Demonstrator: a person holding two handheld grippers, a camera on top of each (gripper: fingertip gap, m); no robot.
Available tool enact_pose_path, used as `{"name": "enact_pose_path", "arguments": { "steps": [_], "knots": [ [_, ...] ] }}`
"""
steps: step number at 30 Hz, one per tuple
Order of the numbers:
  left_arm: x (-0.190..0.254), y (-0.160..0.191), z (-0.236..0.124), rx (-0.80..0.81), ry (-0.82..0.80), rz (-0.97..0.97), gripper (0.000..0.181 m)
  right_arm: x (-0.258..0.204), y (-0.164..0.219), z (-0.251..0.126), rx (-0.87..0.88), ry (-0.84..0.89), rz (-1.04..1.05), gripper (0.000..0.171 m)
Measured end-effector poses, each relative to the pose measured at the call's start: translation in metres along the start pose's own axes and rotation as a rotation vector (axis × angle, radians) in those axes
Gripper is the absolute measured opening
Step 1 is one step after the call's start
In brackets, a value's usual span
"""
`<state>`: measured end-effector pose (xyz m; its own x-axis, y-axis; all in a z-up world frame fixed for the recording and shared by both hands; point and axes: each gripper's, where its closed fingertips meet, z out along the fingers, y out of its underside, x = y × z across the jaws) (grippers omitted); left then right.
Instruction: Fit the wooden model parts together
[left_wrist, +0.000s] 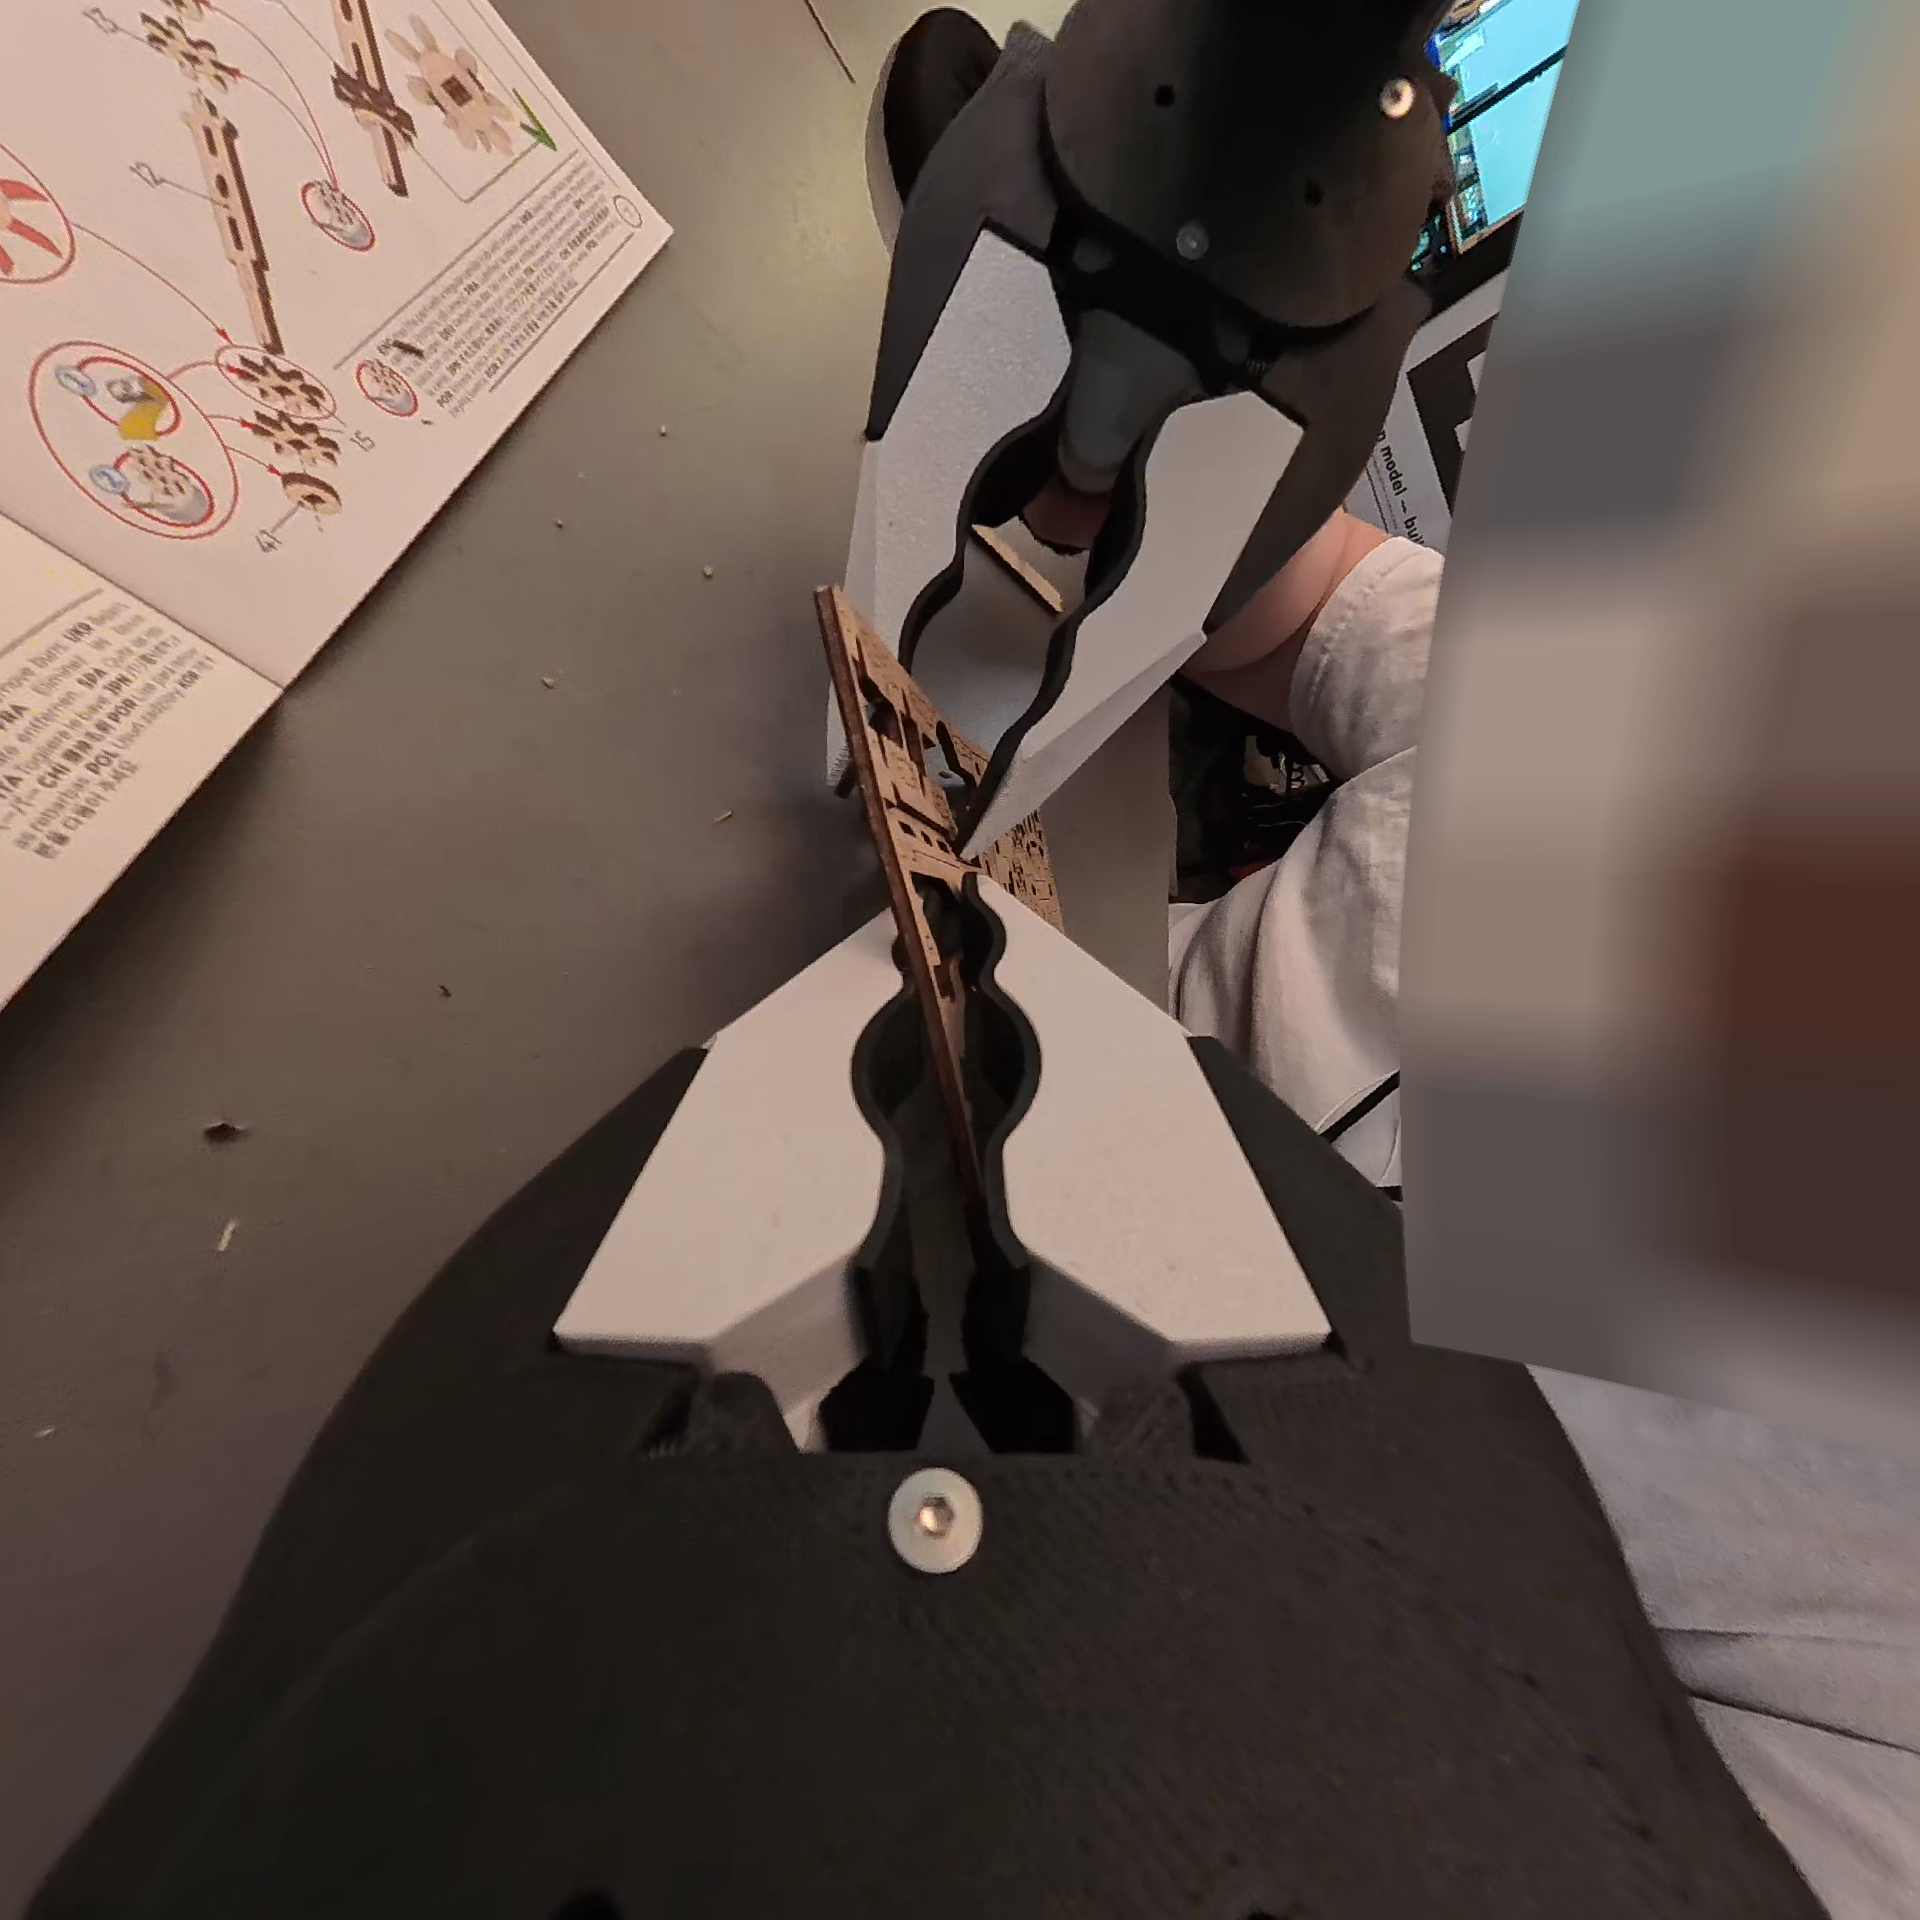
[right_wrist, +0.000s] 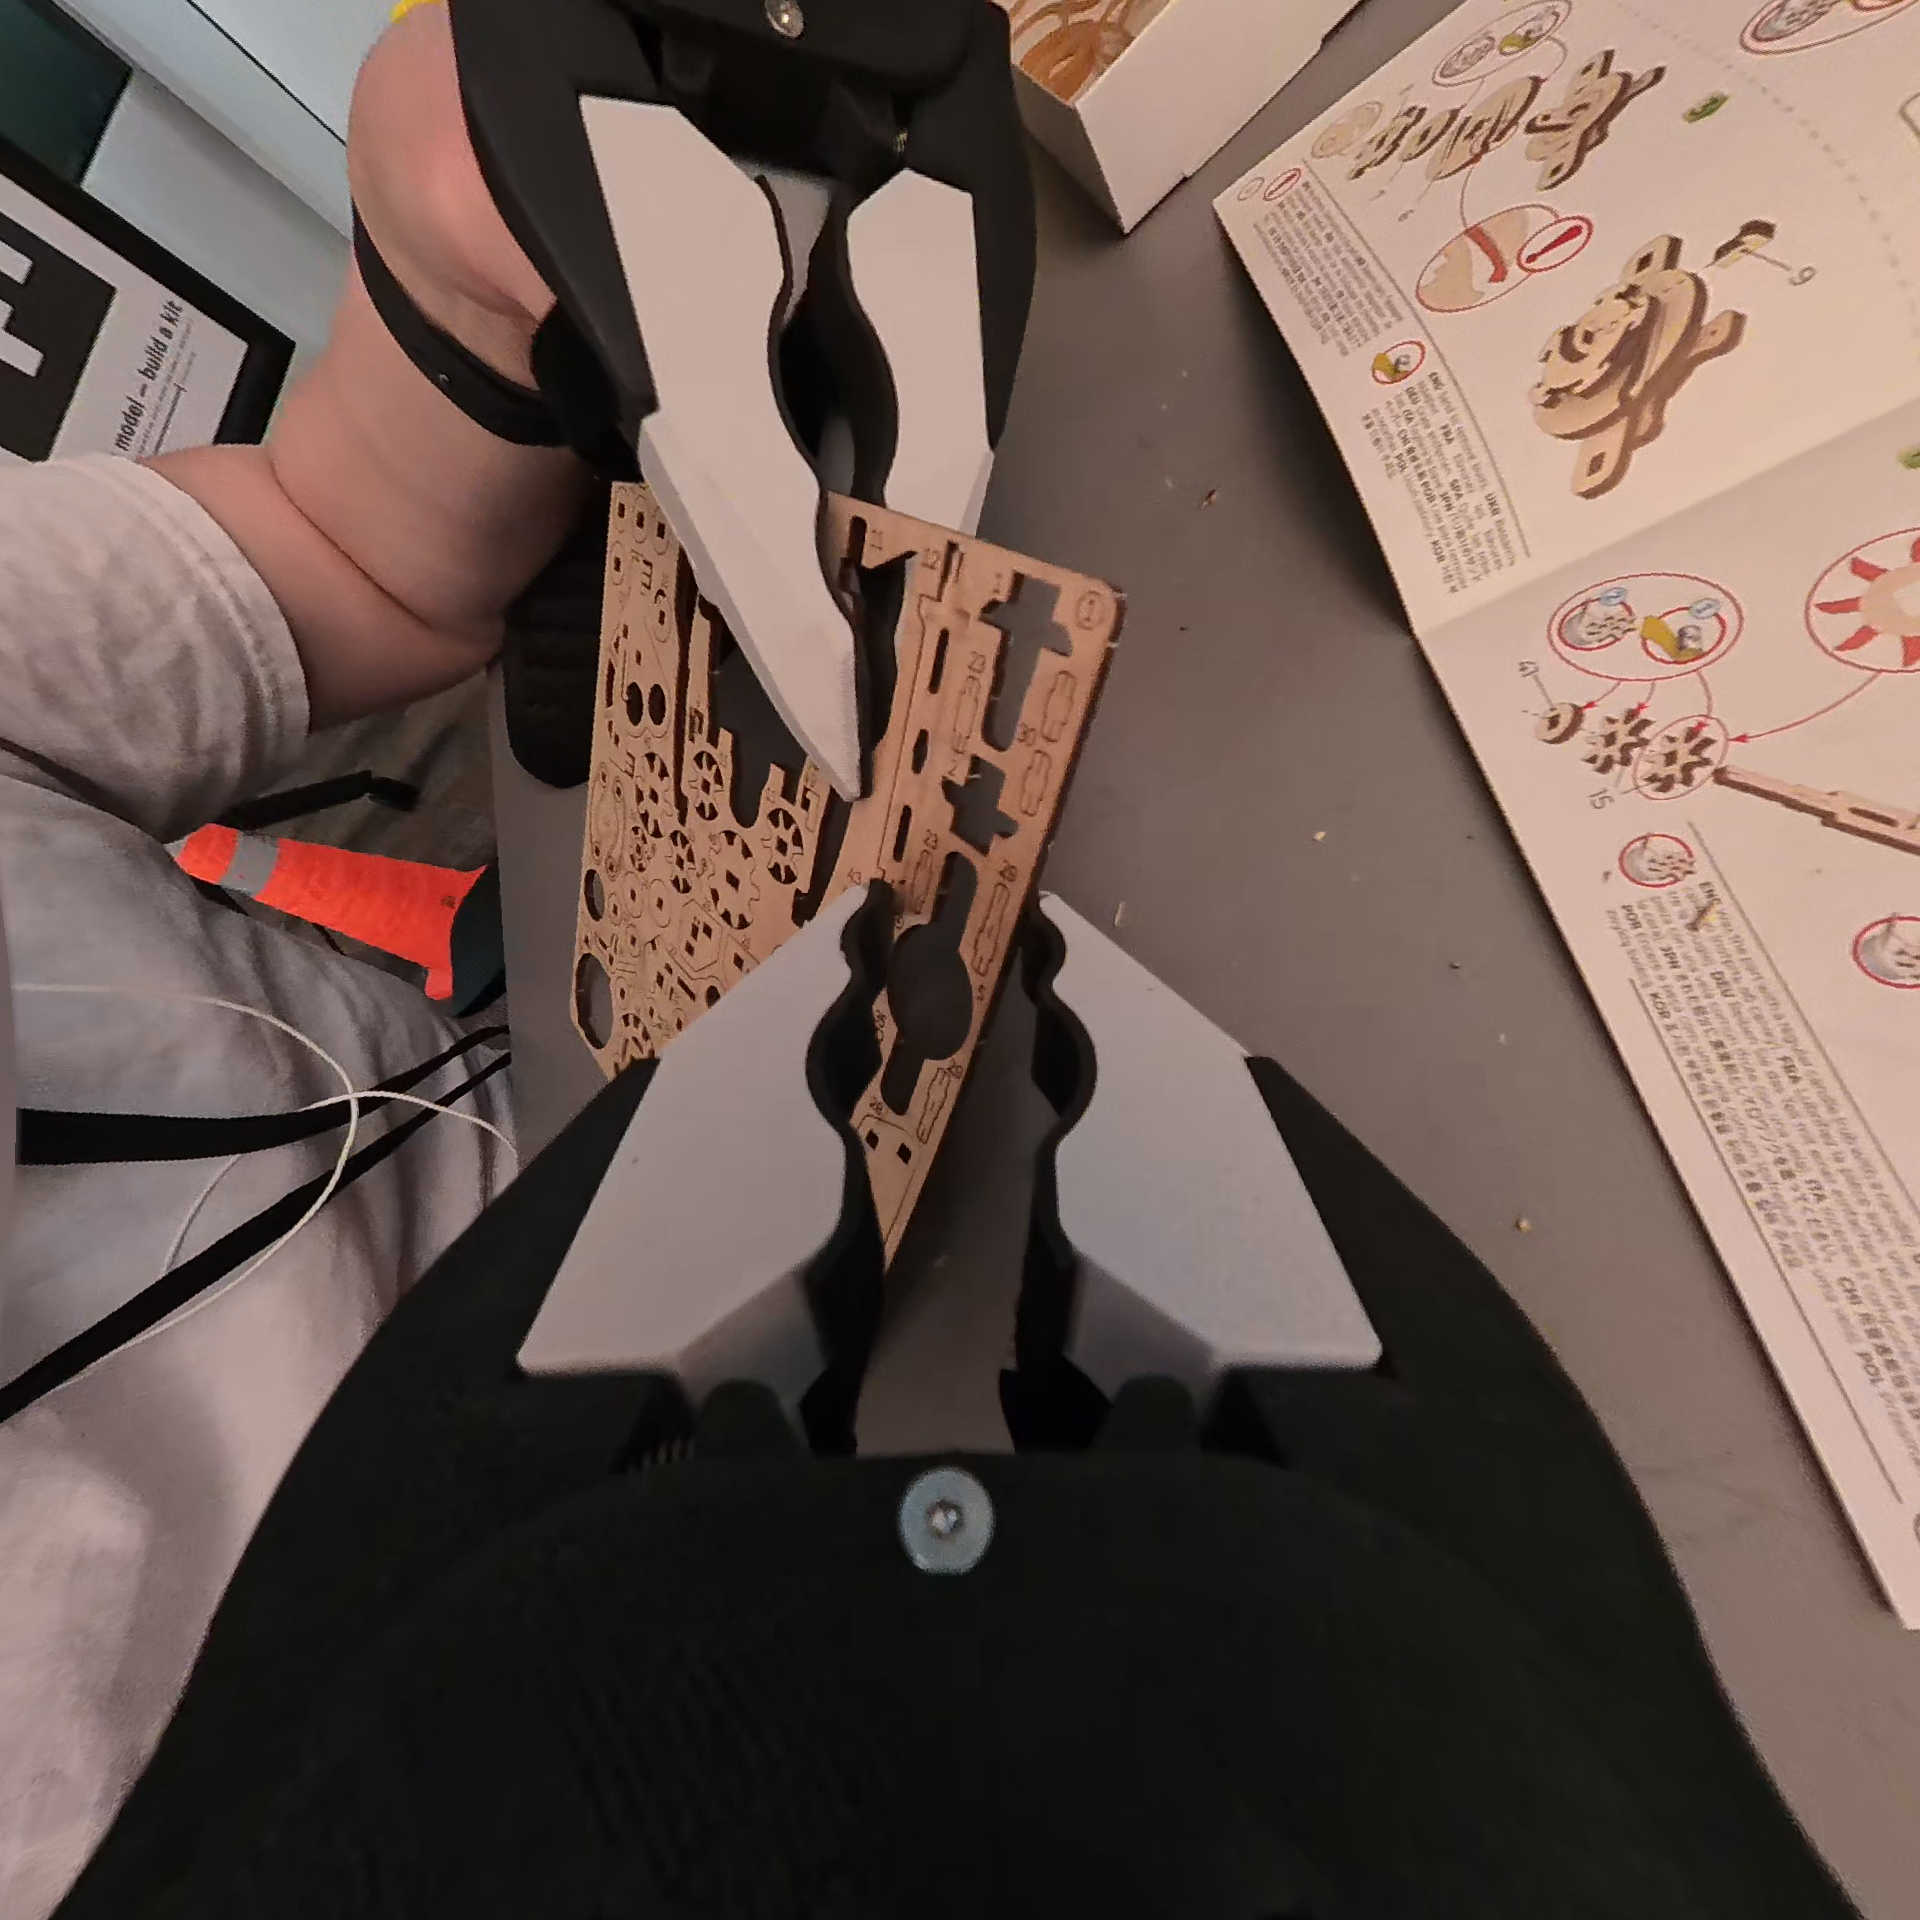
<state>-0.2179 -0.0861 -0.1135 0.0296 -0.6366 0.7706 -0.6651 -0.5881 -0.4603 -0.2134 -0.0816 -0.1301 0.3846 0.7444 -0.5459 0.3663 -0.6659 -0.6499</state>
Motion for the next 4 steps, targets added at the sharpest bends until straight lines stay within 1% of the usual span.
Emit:
{"name": "enact_pose_path", "arguments": {
  "steps": [3, 4],
  "knots": [
    [-0.0013, 0.0003, 0.0001, -0.002, -0.007, 0.003, 0.0, 0.0007, 0.0003, 0.0007, -0.001, 0.001, 0.002, 0.023],
    [0.0015, -0.0014, 0.0004, 0.009, 0.007, 0.008, 0.0, 0.0041, 0.0005, 0.0015, -0.002, 0.026, -0.001, 0.018]
  ]
}}
